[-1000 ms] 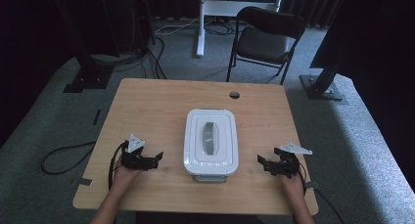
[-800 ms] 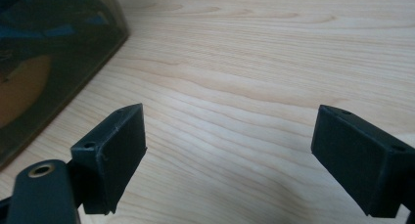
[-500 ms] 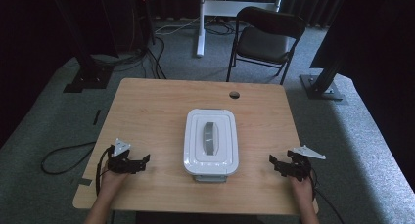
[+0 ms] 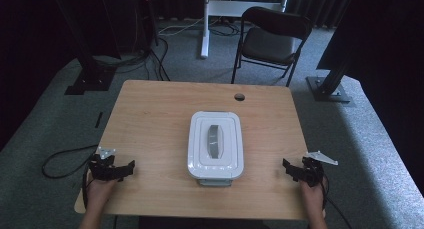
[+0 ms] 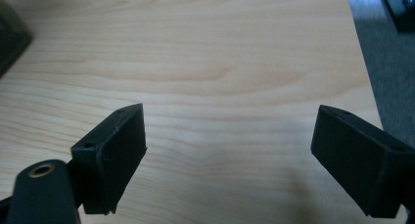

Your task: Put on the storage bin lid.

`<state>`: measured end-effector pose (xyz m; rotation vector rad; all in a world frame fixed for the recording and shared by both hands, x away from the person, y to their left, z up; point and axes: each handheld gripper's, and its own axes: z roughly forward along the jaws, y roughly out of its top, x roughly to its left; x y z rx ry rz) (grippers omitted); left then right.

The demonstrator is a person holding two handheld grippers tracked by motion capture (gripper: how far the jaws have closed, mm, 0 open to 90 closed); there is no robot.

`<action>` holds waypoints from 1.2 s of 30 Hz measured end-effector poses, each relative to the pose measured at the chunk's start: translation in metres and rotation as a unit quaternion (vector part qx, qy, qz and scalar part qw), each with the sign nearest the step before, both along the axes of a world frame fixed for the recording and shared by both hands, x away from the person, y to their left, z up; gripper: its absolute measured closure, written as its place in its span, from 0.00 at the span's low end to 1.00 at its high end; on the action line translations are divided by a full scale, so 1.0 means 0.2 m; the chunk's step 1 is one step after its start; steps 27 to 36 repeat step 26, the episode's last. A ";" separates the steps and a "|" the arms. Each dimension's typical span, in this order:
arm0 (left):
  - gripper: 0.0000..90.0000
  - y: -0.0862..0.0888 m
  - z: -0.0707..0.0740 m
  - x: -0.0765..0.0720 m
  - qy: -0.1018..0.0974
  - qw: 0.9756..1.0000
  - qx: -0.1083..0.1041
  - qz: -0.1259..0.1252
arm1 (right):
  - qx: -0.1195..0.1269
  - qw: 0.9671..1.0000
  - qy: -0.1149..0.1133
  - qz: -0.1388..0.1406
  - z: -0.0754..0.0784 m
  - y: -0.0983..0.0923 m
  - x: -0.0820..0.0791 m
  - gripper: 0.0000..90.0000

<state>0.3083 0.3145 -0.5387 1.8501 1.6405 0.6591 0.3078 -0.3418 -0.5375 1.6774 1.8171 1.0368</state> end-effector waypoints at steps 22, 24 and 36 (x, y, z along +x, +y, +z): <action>0.00 0.01 -0.04 -0.01 0.011 0.999 0.011 0.046 | -0.076 0.994 0.042 -0.063 -0.06 0.07 0.01 0.12; 0.00 0.01 -0.04 -0.02 0.011 0.999 0.011 0.046 | -0.076 0.994 0.042 -0.064 -0.06 0.07 0.02 0.12; 0.00 0.01 -0.04 -0.01 0.011 0.999 0.011 0.046 | -0.076 0.994 0.042 -0.064 -0.06 0.07 0.02 0.12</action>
